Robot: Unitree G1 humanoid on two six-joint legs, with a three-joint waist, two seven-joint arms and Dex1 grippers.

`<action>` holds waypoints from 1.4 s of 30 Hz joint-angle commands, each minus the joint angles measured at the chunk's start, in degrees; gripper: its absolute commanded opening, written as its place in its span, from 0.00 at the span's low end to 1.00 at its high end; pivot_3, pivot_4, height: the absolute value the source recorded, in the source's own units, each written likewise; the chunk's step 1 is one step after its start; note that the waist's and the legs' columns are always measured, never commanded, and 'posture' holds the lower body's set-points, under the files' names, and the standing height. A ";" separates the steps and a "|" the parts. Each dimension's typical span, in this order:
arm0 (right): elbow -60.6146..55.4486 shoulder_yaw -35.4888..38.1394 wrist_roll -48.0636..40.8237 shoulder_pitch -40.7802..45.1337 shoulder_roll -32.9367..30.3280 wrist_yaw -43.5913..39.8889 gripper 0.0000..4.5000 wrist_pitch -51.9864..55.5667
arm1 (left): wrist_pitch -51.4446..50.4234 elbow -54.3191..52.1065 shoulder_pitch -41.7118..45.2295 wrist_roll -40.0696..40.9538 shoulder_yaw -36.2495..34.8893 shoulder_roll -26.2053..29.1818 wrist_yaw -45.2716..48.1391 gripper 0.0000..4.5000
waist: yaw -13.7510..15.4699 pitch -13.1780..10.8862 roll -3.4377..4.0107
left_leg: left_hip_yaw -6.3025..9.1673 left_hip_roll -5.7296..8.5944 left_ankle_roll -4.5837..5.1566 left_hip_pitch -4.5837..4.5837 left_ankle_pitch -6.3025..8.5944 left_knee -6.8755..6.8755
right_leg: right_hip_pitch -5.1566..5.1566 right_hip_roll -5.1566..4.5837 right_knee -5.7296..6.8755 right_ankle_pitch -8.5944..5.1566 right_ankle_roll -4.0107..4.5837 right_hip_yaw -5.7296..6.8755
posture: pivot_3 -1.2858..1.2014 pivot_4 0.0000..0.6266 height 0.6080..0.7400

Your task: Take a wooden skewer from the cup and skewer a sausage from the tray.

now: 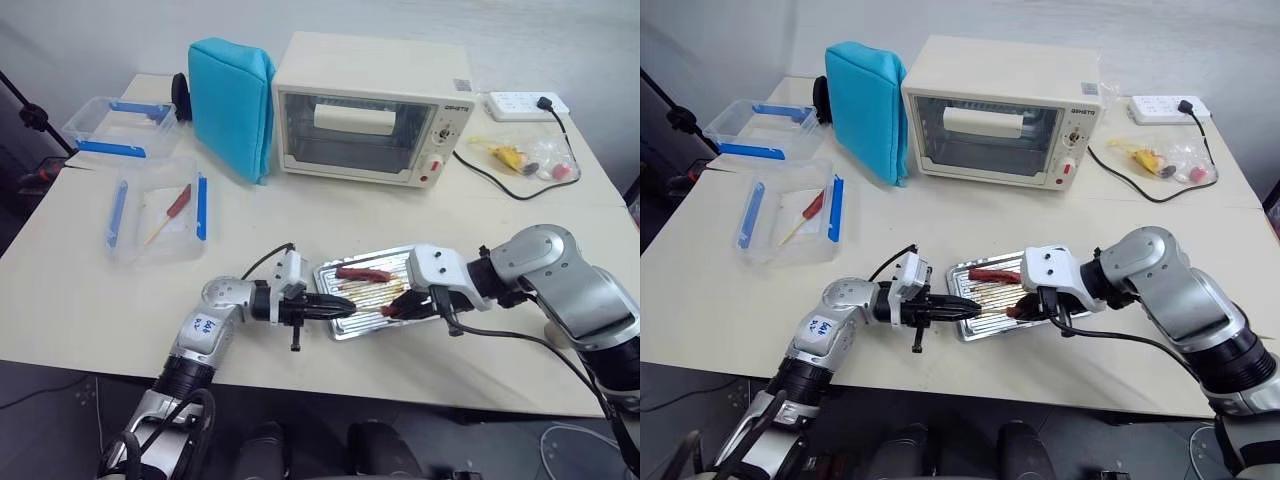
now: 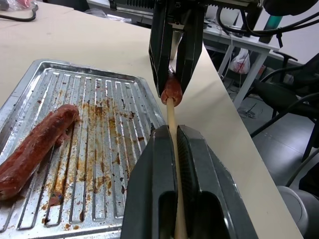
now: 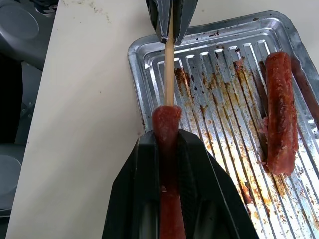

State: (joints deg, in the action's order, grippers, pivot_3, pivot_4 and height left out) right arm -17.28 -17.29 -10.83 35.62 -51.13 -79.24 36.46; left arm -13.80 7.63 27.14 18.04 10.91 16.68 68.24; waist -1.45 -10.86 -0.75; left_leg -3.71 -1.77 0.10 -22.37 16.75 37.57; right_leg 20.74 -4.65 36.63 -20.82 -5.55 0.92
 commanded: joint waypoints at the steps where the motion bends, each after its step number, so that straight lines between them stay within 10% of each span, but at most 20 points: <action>1: -4.00 -0.45 -4.70 1.59 4.47 -0.65 0.05 -1.49 | 0.67 -3.36 2.26 2.08 3.09 -5.01 -0.43 0.00 | -0.02 0.00 0.00 | 0.00 0.00 0.00 0.00 0.00 0.00 | 0.00 0.00 0.00 0.00 0.00 0.00 | 0.52 0.24 1.00; 5: -3.51 1.78 -5.85 0.54 3.20 -1.37 0.05 -0.73 | 0.53 -4.77 0.62 2.83 0.31 -3.19 -0.54 0.00 | -0.02 0.00 0.00 | 0.00 0.00 0.00 0.00 0.00 0.00 | 0.01 0.00 -0.01 0.00 0.00 0.00 | 0.52 0.24 1.00; 18: 3.33 16.68 -10.84 -11.09 -2.10 -1.32 0.99 -12.08 | 3.64 -10.98 -12.31 9.10 -17.41 11.14 -2.56 0.00 | -0.13 0.00 -0.01 | 0.02 -0.04 0.01 0.06 0.00 -0.05 | -0.05 -0.01 -0.15 0.00 0.00 -0.01 | 0.52 0.24 1.00; 24: 1.57 31.69 -16.83 -21.87 15.02 16.03 0.99 -24.93 | 2.71 -21.54 -21.38 15.69 -33.14 7.78 -20.25 0.00 | -0.11 0.07 -0.13 | 0.13 -0.06 -0.02 0.10 0.02 -0.21 | -0.17 -0.05 -0.17 0.00 -0.01 0.05 | 0.52 0.24 1.00; 32: -4.06 33.12 -21.62 -25.81 28.32 26.03 0.99 -31.70 | 2.12 -19.81 -9.65 8.53 -44.37 -3.35 -62.14 0.00 | 0.19 0.14 -0.30 | 0.14 0.05 0.07 0.18 0.00 -0.19 | -0.17 -0.03 -0.11 0.05 -0.10 0.08 | 0.52 0.24 1.00; 37: -3.95 28.81 -19.37 -27.63 27.47 23.18 0.99 -36.07 | 0.45 -12.55 -5.48 7.53 -44.16 -2.43 -67.65 0.00 | -0.10 0.14 -0.30 | -0.01 0.03 -0.08 0.19 -0.06 -0.32 | -0.08 0.05 0.07 0.05 -0.10 0.06 | 0.52 0.24 1.00; 42: -1.93 28.73 -19.53 -25.82 25.79 23.28 1.00 -37.43 | -1.35 -11.46 -5.29 8.73 -41.55 -0.53 -65.24 0.29 | 0.01 0.11 -0.37 | -0.03 0.01 -0.07 0.14 -0.06 -0.28 | -0.05 0.02 0.04 0.05 -0.10 0.11 | 0.52 0.24 1.00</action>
State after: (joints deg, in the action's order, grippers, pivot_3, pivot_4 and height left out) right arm -18.77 10.89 -30.16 9.67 -24.61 -55.72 0.38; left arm -15.52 -1.99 21.46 26.54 -31.34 15.05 2.03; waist -1.44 -10.75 -1.12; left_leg -3.74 -1.76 0.03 -22.22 16.70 37.29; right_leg 20.68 -4.63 36.67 -20.77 -5.65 1.02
